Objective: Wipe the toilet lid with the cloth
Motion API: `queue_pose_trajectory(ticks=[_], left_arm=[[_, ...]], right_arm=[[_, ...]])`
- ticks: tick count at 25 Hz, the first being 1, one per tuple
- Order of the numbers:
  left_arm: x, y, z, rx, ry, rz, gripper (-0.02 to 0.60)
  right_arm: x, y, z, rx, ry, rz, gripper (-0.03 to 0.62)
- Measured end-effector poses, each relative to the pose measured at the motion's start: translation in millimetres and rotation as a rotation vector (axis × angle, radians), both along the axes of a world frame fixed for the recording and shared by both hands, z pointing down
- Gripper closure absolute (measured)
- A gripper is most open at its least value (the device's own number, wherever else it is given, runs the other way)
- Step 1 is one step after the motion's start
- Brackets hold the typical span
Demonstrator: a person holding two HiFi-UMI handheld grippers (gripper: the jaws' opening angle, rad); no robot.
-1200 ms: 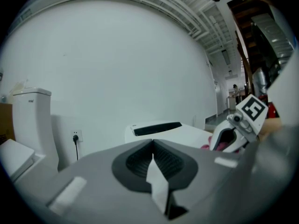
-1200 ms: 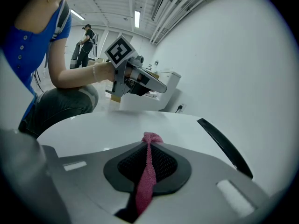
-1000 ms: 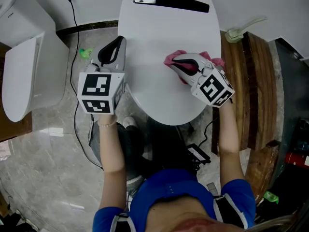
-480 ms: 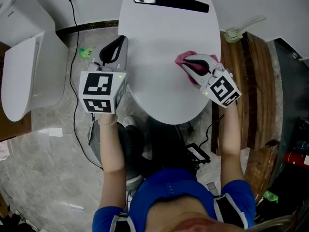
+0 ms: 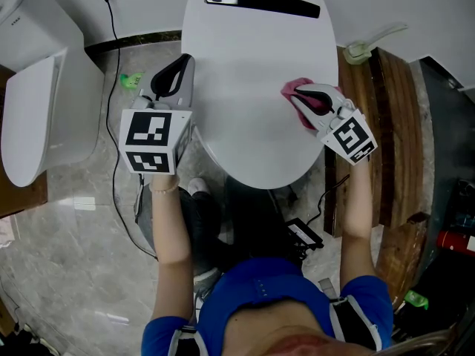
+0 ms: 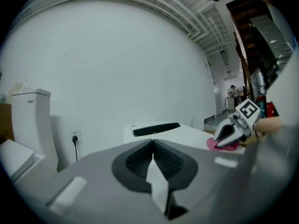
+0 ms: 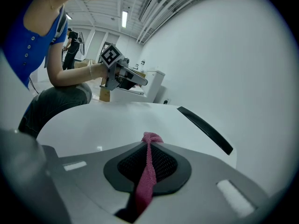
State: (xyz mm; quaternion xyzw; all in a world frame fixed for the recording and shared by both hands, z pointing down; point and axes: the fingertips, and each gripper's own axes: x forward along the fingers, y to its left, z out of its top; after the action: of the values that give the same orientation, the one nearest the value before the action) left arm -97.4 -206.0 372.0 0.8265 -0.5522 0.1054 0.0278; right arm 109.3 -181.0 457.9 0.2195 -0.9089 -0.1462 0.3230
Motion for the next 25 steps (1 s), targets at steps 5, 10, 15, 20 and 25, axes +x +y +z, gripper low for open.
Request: queue_pose_trajectory(ticks=[5, 10, 15, 20, 25], left_arm=[[0.9, 0.4, -0.5, 0.000, -0.001, 0.004, 0.580], [1.5, 1.0, -0.2, 0.000, -0.001, 0.004, 0.580], [1.4, 1.5, 0.2, 0.000, -0.001, 0.005, 0.580], [1.5, 0.3, 0.1, 0.001, -0.002, 0.005, 0.580], [3.5, 0.7, 0.8, -0.001, -0.006, 0.010, 0.580]], right_arm=[[6.8, -0.3, -0.8, 0.021, -0.011, 0.019, 0.577], [7.9, 0.9, -0.7, 0.036, -0.008, 0.034, 0.577], [9.6, 9.7, 1.3, 0.036, -0.010, 0.041, 0.577], [9.6, 19.7, 2.9, 0.041, -0.010, 0.042, 0.577], [8.8, 24.4, 4.0, 0.040, -0.004, 0.044, 0.577]])
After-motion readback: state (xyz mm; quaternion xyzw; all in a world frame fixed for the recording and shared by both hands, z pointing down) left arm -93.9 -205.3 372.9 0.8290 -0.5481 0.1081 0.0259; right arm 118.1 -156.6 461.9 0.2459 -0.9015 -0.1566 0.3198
